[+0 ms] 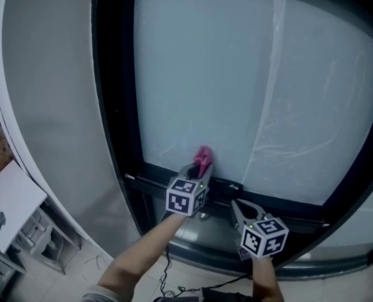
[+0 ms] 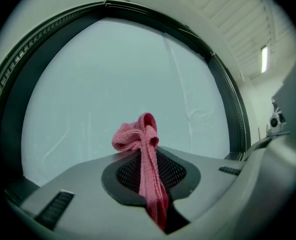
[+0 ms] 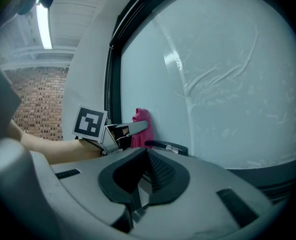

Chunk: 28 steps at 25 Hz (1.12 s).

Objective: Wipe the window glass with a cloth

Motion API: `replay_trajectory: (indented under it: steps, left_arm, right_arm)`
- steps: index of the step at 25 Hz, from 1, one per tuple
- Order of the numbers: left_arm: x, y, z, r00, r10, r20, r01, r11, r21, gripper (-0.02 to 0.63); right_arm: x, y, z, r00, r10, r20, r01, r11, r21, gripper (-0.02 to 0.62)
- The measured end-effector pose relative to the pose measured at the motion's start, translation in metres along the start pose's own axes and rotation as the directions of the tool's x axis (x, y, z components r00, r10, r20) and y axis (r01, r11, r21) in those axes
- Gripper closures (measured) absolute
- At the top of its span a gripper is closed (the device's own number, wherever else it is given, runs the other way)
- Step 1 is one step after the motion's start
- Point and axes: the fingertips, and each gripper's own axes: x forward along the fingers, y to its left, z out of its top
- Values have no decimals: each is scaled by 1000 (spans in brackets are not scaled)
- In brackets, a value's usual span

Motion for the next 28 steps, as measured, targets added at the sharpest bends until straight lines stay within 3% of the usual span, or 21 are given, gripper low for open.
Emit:
replay_trajectory:
  steps: [5,9,17,28]
  left_arm:
    - [4,-32,23,998,-38,47,36,999,37,555]
    - [14,-53,31,997,-60,47,59,998,14,555]
    - [39,-108,24,990,-135,42,136,991,-16,555]
    - [66,-166,2,989,-147,24,148,988,-36,555]
  right_arm:
    - [-13,-7,-1,1000,-18,4,18,1000,6,606]
    - [-26,-16,-2,999,-41,8,41,999,11,606]
    - [-67,-47,-7,992,-128,10,128,992,22,606]
    - [-121,-85,-18,975,-223,-1,223,974,32,606]
